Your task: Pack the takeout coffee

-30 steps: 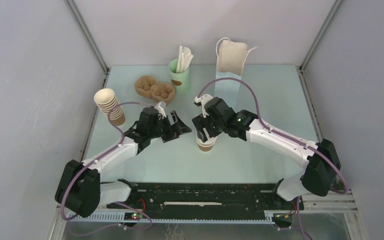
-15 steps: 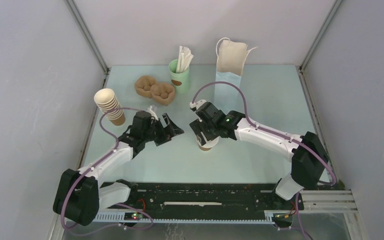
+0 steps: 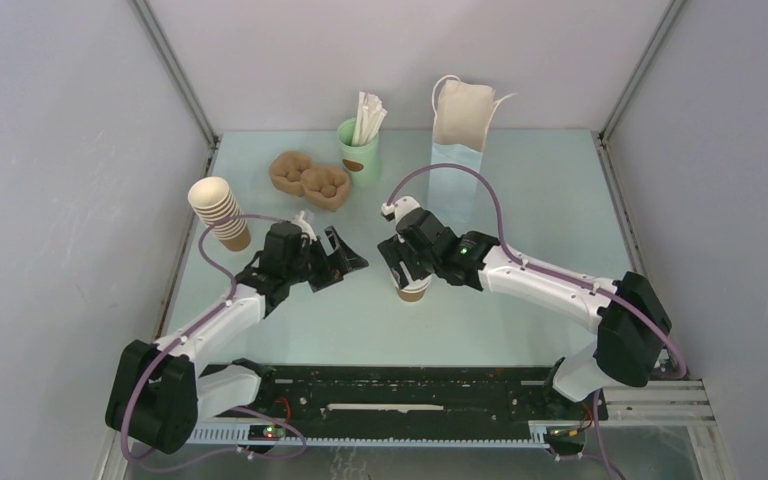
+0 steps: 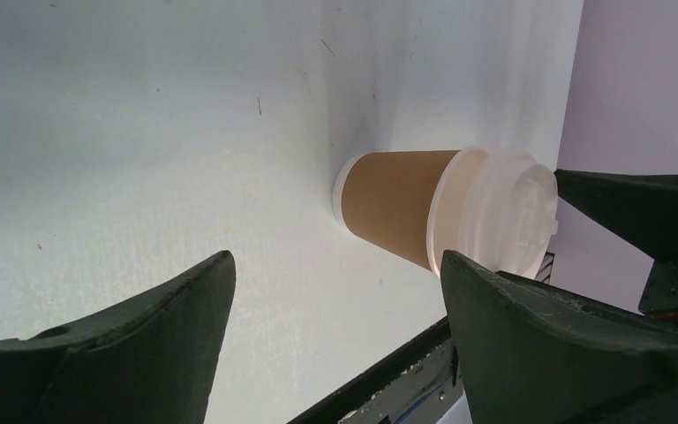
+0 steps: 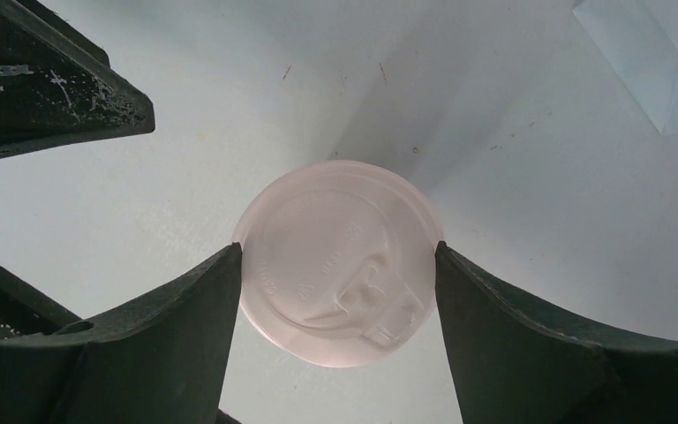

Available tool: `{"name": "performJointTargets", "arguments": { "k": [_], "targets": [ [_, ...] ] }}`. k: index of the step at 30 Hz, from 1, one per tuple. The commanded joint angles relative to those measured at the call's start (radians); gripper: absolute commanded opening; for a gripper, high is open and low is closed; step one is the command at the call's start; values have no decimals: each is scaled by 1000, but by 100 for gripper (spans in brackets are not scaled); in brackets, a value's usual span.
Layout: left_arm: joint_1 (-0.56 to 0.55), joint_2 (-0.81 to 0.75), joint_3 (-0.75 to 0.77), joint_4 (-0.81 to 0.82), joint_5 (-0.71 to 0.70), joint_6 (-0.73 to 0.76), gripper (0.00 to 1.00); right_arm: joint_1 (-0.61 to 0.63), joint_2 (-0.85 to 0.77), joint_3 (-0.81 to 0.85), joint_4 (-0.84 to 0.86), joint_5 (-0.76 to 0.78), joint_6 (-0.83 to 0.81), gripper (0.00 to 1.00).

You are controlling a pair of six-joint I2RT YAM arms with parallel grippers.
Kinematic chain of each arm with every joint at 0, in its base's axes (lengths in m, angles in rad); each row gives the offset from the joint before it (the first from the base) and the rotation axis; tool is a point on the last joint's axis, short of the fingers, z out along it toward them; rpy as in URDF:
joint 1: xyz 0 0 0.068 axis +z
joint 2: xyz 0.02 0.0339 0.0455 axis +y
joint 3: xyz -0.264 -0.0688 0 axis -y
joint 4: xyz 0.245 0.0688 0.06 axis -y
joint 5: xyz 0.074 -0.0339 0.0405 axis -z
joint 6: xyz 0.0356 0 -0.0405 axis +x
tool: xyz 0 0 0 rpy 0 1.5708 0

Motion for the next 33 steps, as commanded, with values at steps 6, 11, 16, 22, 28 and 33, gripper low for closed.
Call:
{"name": "performJointTargets", "arguments": {
  "k": [6, 11, 16, 22, 28, 33],
  "targets": [
    [9, -13, -8, 8, 24, 22, 91, 9, 15, -18, 86, 36, -17, 84],
    [9, -2, -1, 12, 31, 23, 91, 8, 18, -20, 81, 33, -6, 84],
    [8, -4, -2, 14, 34, 23, 91, 11, 29, -20, 67, 52, 4, 85],
    [9, 0, -2, 17, 36, 21, 91, 15, 25, -20, 45, 72, 8, 85],
    [9, 0, 2, 18, 41, 22, 91, 17, 40, -20, 54, 65, 9, 85],
    [9, -3, 1, 17, 44, 22, 92, 16, 40, -23, 60, 61, 10, 86]
  ]
}}
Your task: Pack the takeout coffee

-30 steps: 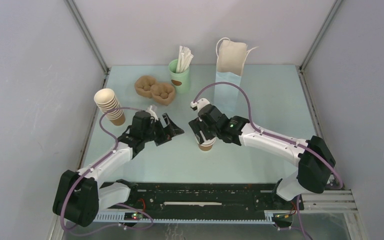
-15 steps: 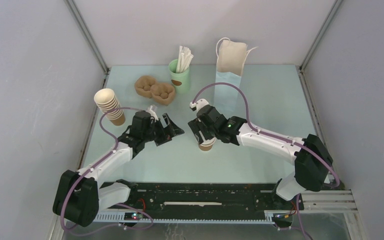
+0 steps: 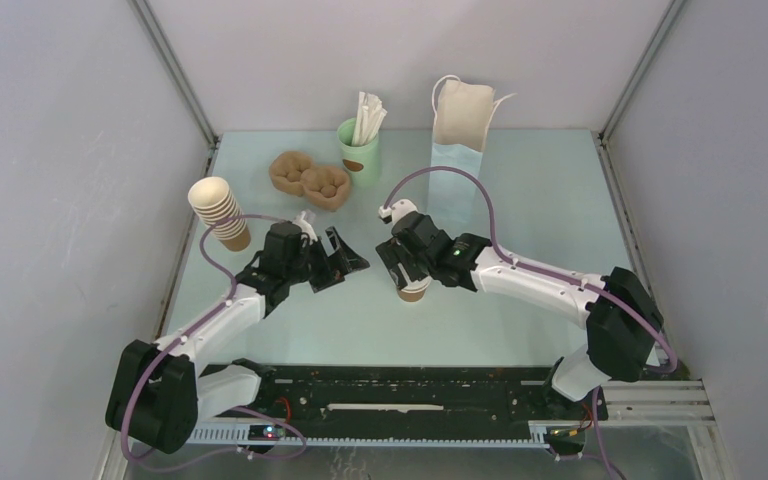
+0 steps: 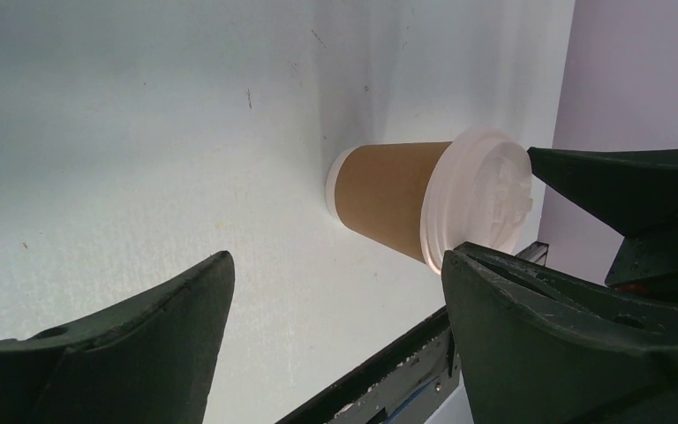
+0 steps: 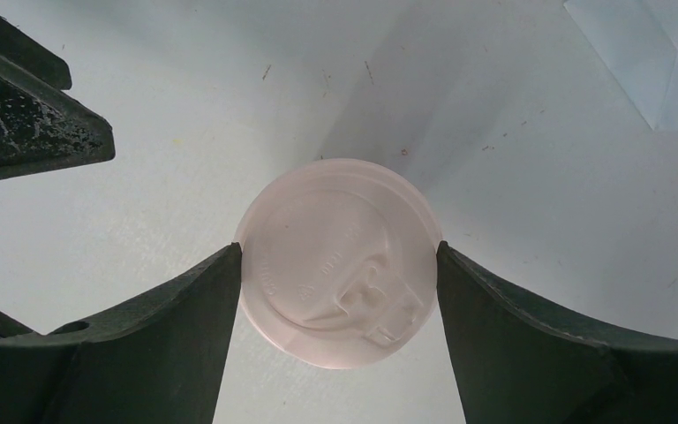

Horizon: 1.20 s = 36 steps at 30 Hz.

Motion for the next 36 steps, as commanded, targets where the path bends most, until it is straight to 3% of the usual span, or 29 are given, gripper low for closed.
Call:
{"name": "performJointTargets", "arguments": {
  "k": [1, 36],
  "targets": [
    [7, -3, 1, 17, 18, 21, 92, 10, 2, -5, 16, 17, 15, 86],
    [8, 16, 13, 20, 32, 24, 93, 20, 31, -5, -33, 36, 46, 90]
  ]
}}
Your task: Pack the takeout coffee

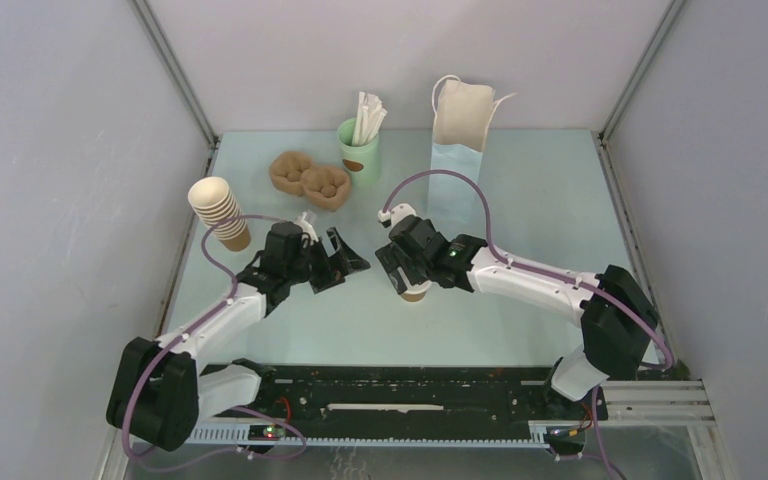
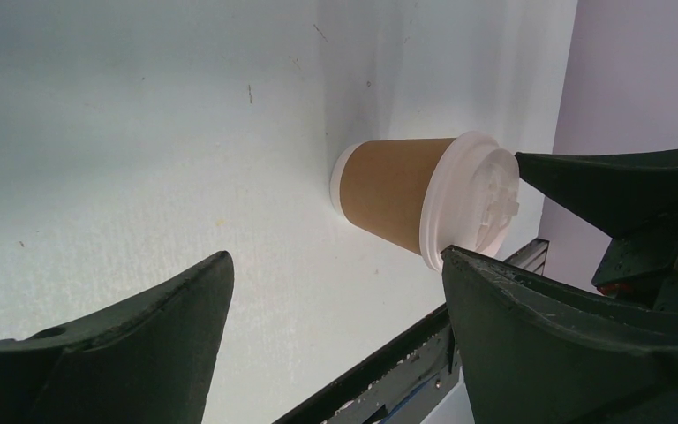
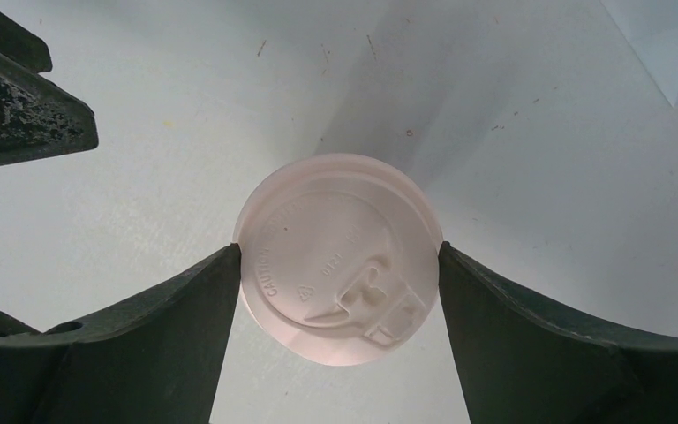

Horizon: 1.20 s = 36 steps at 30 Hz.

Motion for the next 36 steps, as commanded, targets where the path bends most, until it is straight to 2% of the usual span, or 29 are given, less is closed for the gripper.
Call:
{"name": "performJointTargets", "arguments": {
  "k": [1, 7, 13, 19, 23, 25, 28, 31, 36],
  "targets": [
    [7, 8, 14, 20, 21, 24, 93, 12, 11, -5, 1, 36, 20, 90],
    [7, 12, 24, 19, 26, 24, 93, 11, -1, -5, 18, 34, 9, 93],
    [3, 35, 29, 41, 56, 23, 96, 1, -38, -3, 27, 6, 19, 99],
    [-44, 70, 40, 82, 85, 19, 98, -26, -78, -4, 26, -49, 35, 100],
    [-77, 87, 49, 122, 94, -1, 96, -44, -108, -3, 12, -83, 45, 100],
    [-87, 92, 52, 129, 94, -8, 93, -58, -129, -3, 2, -110, 53, 100],
    [-94, 99, 50, 159, 104, -27, 88, -103, -166, -4, -24, -194, 77, 99],
    [-108, 122, 56, 206, 130, -49, 84, -173, -201, -11, -44, -314, 86, 94],
    [-137, 194, 105, 253, 148, -74, 77, -370, -238, -88, 25, -637, 132, 82]
  ]
}}
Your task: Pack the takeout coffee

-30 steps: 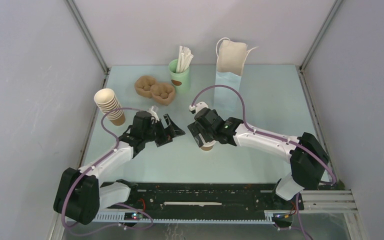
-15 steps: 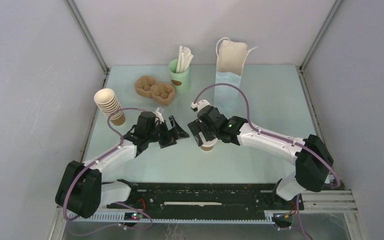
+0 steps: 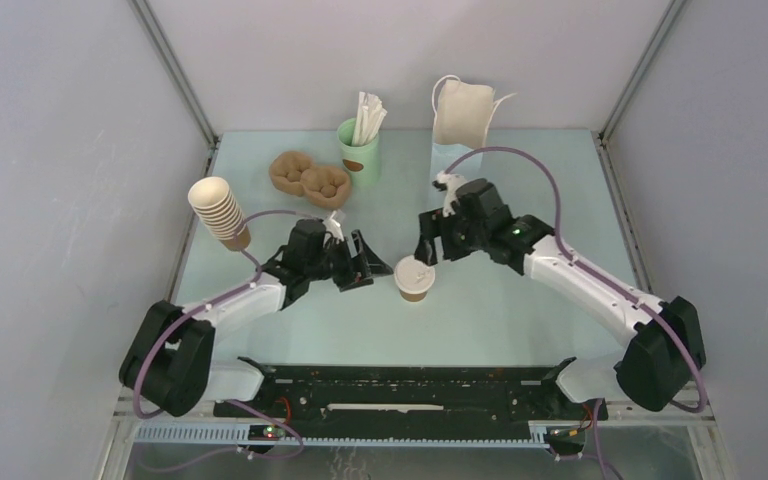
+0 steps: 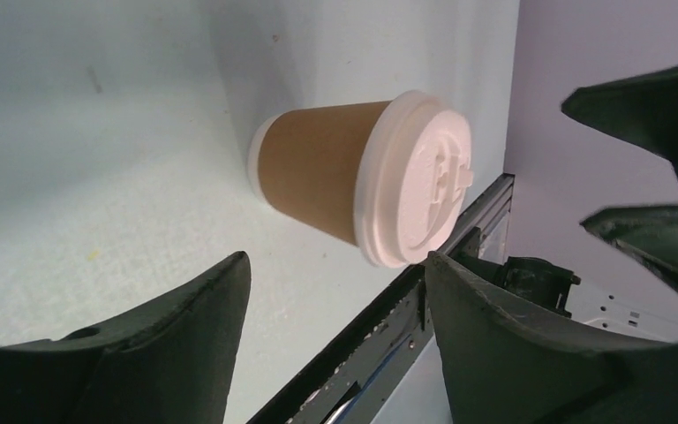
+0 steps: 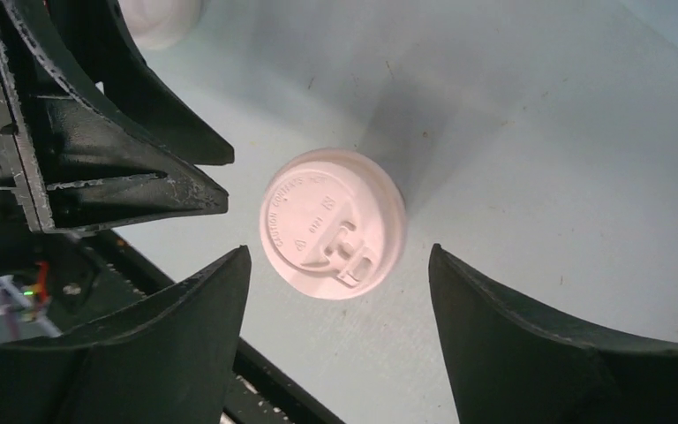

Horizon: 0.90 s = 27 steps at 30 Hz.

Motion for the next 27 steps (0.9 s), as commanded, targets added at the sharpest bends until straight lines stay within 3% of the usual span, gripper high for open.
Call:
{"name": "performJointTargets", "arguments": {
  "k": [1, 8, 13, 20, 23, 27],
  "targets": [
    [-28, 60, 93, 95, 42, -35, 75, -156, -30, -69, 55, -330, 61, 81],
    [-51, 137, 121, 152, 58, -71, 68, -307, 45, -164, 220, -641, 119, 73],
    [-53, 173, 136, 156, 57, -71, 64, -360, 85, -221, 346, -750, 197, 69],
    [-53, 195, 135, 157, 41, -71, 60, -363, 167, -235, 417, -786, 229, 63],
    [-53, 180, 130, 156, 39, -70, 62, -383, 165, -253, 444, -785, 253, 63],
    [-45, 123, 114, 146, 33, -66, 72, -439, 138, -300, 484, -812, 309, 66]
  ]
}}
